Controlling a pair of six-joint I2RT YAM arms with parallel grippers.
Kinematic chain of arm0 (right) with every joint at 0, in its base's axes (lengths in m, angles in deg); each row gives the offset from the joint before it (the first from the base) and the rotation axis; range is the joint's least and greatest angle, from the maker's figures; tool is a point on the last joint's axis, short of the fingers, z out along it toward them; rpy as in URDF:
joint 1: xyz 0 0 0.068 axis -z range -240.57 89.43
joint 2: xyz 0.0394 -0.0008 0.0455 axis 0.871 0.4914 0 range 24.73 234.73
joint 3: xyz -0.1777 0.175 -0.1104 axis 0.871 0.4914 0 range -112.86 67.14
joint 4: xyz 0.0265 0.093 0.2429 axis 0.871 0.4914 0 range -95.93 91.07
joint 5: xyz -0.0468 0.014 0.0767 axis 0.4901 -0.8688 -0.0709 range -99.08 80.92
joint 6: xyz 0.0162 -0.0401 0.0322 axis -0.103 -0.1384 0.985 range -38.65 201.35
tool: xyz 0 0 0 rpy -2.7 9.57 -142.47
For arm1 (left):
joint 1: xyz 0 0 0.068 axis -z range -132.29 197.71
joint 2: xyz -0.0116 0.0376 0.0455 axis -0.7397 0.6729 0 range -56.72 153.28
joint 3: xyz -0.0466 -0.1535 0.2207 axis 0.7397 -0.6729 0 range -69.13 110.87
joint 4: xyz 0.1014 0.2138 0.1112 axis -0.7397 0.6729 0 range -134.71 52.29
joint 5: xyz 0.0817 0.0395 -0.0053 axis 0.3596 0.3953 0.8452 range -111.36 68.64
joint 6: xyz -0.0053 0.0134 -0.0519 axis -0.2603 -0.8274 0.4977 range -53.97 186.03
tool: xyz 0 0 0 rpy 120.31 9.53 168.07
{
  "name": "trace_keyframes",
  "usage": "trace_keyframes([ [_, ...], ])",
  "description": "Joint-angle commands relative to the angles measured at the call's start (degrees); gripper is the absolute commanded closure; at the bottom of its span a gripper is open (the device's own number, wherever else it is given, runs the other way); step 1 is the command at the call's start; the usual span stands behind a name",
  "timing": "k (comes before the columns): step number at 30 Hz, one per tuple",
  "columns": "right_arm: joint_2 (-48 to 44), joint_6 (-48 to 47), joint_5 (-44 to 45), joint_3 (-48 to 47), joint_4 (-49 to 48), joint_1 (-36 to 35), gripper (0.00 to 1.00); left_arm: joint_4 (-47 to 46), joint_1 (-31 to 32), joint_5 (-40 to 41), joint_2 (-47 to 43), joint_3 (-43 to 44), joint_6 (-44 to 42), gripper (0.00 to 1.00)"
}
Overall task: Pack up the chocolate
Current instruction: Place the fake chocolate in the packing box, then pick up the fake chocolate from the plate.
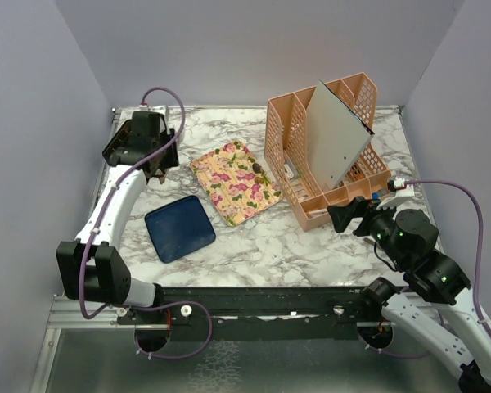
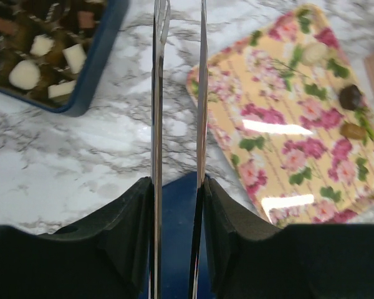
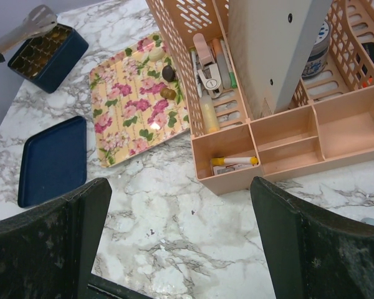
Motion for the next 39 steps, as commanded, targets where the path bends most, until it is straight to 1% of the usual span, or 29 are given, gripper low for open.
trace_keyframes([
  [1, 0.2, -0.46, -0.46, 0.37, -0.63, -0.11, 0.01, -1.37, 6.52, -3.32, -4.1, -0.9, -2.76, 0.59],
  [6, 0.19, -0.45, -0.48, 0.56, -1.02, -0.11, 0.01, -3.47, 12.94, -4.34, -6.76, -4.14, 1.56, 0.59],
  [15, 0.2, -0.45, -0.4, 0.36, -0.71, -0.11, 0.01, -4.07, 24.05, 3.37, -6.39, -8.37, 3.72, 0.59],
  [18, 0.18, -0.38, -0.35, 0.56, -0.87, -0.11, 0.01, -6.35, 27.37, 4.14, -6.54, -10.53, 4.21, 0.59],
  [23, 0.54, -0.28, -0.71, 0.55, -0.87, -0.11, 0.01, -10.59, 31.31, 6.24, -5.12, -14.04, 4.45, 0.57],
  [30, 0.12, -0.46, -0.52, 0.22, -0.55, -0.11, 0.01, -12.06, 36.77, 11.6, 1.23, -13.89, 2.82, 0.56],
  [39, -0.33, -0.45, -0.07, 0.28, -0.58, -0.11, 0.01, -13.46, 39.89, 14.22, 6.52, -12.76, 1.97, 0.53],
])
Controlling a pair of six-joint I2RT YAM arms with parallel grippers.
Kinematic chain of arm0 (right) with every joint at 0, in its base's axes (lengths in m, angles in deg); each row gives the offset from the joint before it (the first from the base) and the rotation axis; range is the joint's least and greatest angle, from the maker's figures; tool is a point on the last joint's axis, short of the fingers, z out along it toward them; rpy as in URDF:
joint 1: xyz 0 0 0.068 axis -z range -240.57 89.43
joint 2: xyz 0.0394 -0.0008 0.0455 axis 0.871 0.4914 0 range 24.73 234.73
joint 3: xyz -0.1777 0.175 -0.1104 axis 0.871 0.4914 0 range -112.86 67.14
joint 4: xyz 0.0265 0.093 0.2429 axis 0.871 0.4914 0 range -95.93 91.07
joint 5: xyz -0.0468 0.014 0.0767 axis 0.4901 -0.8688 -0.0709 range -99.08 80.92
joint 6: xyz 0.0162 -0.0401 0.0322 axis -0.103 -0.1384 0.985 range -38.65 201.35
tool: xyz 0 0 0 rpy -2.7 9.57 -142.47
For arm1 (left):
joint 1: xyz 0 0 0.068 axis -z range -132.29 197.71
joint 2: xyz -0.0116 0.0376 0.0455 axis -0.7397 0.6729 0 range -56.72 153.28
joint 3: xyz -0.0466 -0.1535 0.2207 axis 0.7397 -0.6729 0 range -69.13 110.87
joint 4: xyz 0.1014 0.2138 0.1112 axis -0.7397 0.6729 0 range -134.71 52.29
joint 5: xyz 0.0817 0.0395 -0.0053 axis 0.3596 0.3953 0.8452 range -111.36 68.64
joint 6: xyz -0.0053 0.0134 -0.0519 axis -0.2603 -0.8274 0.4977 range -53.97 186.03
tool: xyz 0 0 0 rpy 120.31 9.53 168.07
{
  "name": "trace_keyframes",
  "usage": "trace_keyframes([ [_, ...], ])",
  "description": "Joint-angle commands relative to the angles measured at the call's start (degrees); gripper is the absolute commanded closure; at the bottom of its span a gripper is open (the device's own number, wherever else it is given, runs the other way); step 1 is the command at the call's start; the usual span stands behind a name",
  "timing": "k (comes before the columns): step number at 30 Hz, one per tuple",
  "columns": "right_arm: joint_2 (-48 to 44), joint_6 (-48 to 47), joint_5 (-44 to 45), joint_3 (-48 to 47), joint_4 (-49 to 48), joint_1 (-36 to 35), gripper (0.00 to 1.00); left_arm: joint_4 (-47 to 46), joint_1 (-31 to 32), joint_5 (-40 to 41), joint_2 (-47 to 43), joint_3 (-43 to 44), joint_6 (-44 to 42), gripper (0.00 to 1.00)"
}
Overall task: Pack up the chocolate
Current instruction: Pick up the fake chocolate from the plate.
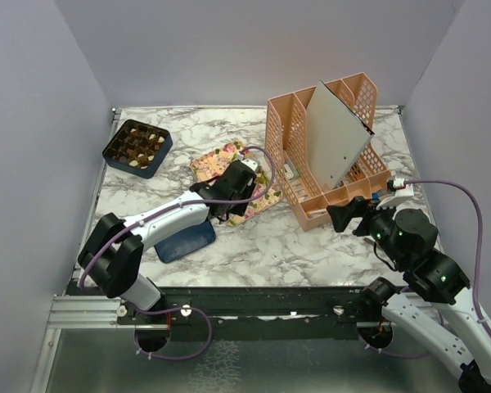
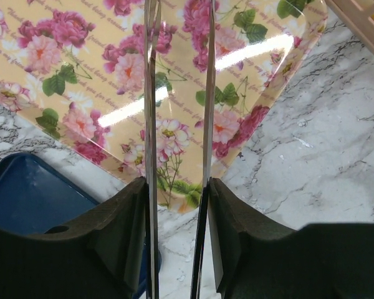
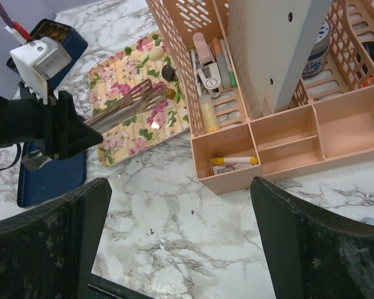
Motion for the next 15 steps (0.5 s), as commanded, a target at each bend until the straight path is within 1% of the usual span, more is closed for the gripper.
trace_keyframes([
  [1, -0.58, -0.55, 0.0, 0.28, -0.58, -0.11, 0.01, -2.37, 1.3, 3.51, 1.51, 1.39, -0.99, 0.53],
  [6, -0.58, -0.56, 0.09, 0.28, -0.55, -0.11, 0.01, -2.7, 2.28, 4.22, 3.01, 2.42, -1.48, 0.51],
  [15, -0.84, -0.56, 0.25, 0.28, -0.5, -0.11, 0.01, -3.44, 3.44, 4.17, 4.92, 3.49, -1.66, 0.52],
])
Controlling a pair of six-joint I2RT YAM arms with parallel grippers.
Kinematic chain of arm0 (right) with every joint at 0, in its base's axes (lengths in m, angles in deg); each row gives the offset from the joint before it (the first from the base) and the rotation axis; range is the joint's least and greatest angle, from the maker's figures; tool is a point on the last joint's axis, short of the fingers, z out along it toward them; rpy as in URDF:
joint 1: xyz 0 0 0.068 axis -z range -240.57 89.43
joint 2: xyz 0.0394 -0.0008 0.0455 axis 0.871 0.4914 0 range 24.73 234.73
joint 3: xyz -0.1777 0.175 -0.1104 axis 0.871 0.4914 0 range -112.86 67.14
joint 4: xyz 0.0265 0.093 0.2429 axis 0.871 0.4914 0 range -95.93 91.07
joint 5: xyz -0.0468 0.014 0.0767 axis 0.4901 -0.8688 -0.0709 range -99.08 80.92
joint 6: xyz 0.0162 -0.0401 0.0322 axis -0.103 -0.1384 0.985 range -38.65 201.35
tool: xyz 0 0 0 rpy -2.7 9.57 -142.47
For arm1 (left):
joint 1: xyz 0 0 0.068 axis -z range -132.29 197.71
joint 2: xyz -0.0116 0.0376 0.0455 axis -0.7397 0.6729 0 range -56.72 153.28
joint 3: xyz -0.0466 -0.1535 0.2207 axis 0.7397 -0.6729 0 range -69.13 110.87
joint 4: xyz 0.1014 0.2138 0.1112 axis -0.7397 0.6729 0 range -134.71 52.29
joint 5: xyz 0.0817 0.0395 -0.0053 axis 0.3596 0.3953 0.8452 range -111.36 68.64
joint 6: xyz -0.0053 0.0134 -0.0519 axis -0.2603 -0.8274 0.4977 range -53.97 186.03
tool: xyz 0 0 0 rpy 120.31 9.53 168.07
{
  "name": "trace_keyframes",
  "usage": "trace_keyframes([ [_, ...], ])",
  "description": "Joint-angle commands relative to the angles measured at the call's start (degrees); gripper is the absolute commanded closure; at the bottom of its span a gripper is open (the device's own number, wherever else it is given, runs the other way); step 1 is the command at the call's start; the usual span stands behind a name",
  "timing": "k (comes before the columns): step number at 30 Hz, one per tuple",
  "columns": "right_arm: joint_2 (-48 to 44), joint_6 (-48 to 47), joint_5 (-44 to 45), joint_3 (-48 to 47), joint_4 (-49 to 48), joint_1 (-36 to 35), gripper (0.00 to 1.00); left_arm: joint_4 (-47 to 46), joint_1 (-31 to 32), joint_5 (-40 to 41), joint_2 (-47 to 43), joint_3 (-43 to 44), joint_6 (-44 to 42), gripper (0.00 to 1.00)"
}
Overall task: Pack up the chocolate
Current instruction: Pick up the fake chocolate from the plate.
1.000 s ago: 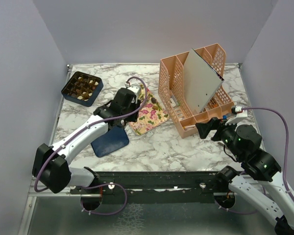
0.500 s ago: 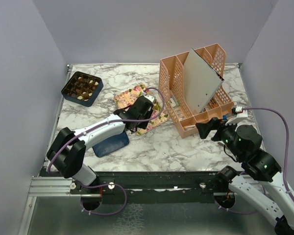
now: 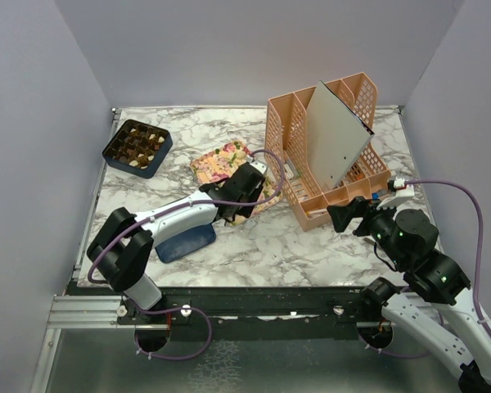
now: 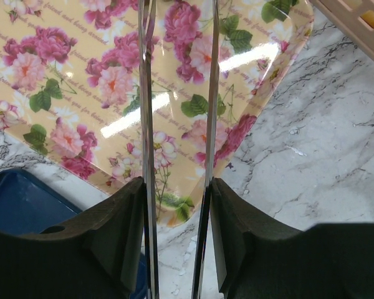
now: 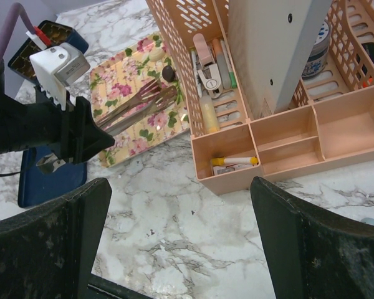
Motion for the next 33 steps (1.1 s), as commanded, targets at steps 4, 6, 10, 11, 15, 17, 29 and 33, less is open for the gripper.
trace_keyframes([
  [4, -0.69, -0.45, 0.22, 0.2, -0.44, -0.11, 0.01, -2.01, 1.07, 2.0, 1.47, 2.31, -0.54, 0.52],
  [6, -0.74, -0.45, 0.22, 0.18, -0.44, -0.11, 0.01, -1.95, 1.21, 2.15, 1.71, 2.4, -0.61, 0.52],
  [10, -0.93, -0.45, 0.35, 0.2, -0.42, -0.11, 0.01, -1.94, 1.15, 2.6, 2.09, 2.5, -0.71, 0.54],
  [11, -0.95, -0.45, 0.32, 0.15, -0.39, -0.16, 0.01, -1.87, 1.2, 2.76, 2.17, 2.55, -0.72, 0.55],
  [15, -0.63, -0.45, 0.28, 0.16, -0.38, -0.11, 0.01, -1.19, 1.21, 3.29, 1.77, 2.62, -0.38, 0.59],
  [17, -0.8, -0.45, 0.34, 0.27, -0.55, -0.11, 0.01, -0.83, 1.15, 3.78, 1.32, 2.6, -0.07, 0.59],
  [29, -0.76, -0.28, 0.36, 0.28, -0.45, -0.11, 0.01, 3.89, 1.21, 6.47, -1.26, 4.58, 1.09, 0.63],
  [33, -0.77, -0.33, 0.24, 0.31, -0.52, -0.11, 0.01, 5.54, 1.22, 8.08, -1.64, 5.56, 2.22, 0.64],
])
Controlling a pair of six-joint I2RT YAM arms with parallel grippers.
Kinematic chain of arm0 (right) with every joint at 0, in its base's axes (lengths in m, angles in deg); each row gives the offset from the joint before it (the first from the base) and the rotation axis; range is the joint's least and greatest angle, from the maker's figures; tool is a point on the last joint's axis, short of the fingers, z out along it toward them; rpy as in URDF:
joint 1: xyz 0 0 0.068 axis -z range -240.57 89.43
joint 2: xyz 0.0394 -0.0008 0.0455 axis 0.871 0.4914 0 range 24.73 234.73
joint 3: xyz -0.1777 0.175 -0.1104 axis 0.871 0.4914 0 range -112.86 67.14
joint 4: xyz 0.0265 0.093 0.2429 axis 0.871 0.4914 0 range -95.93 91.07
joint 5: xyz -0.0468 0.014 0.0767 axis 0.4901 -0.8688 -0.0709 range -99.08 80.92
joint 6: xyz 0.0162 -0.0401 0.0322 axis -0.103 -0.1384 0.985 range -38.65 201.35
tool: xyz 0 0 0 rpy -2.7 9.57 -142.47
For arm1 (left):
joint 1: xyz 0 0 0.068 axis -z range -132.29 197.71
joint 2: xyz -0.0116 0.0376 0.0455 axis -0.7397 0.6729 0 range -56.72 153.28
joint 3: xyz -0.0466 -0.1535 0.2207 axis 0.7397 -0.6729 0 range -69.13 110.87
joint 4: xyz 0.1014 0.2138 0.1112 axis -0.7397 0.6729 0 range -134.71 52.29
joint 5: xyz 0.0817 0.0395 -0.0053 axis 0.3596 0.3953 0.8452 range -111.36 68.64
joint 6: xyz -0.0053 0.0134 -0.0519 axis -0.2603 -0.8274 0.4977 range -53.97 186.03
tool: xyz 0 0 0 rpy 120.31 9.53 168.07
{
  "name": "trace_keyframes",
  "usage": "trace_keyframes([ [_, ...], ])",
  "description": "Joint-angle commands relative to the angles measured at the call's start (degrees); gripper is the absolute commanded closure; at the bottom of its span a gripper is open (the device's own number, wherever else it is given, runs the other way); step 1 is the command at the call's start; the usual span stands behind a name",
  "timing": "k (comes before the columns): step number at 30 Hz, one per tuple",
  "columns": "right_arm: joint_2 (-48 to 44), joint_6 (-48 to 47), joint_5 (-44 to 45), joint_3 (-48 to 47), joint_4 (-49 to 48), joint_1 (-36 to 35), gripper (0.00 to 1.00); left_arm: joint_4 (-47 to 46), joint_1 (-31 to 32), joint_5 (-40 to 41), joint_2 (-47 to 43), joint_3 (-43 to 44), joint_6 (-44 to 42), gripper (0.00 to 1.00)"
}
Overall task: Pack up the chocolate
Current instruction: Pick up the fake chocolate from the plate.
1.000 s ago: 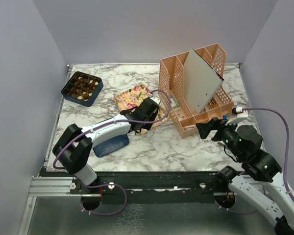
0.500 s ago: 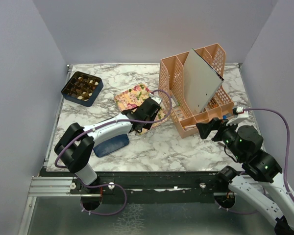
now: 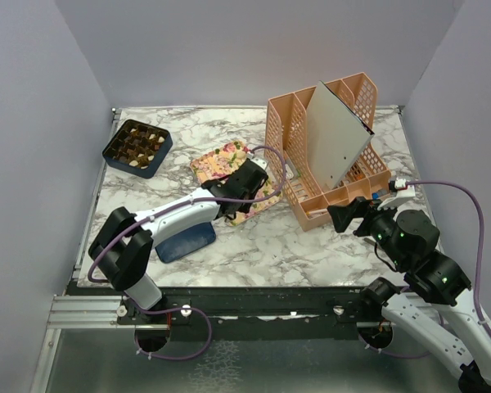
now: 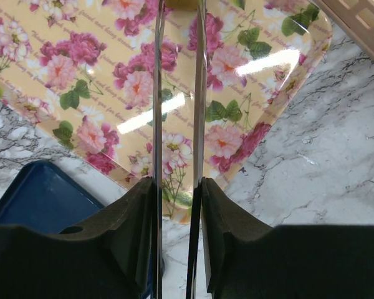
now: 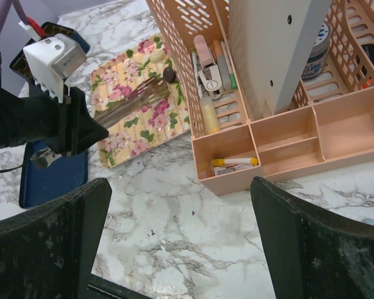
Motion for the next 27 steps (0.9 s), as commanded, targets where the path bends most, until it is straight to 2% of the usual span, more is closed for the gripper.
trace_keyframes([
  [1, -0.41, -0.38, 0.23, 0.36, -0.57, -0.16, 0.01, 2.99, 0.28, 4.33, -2.47, 2.79, 2.14, 0.64],
  [11, -0.5, -0.65, -0.03, 0.33, -0.67, -0.11, 0.01, 8.62, -1.15, 7.25, -1.74, 6.61, 4.05, 0.64],
  [18, -0.82, -0.65, 0.04, 0.36, -0.73, -0.11, 0.01, 8.08, -2.79, 4.96, -1.05, 7.9, 1.6, 0.58],
  [27, -0.98, -0.74, 0.22, 0.28, -0.62, -0.11, 0.01, 5.5, -5.23, 1.45, 1.14, 8.17, -1.19, 0.57],
])
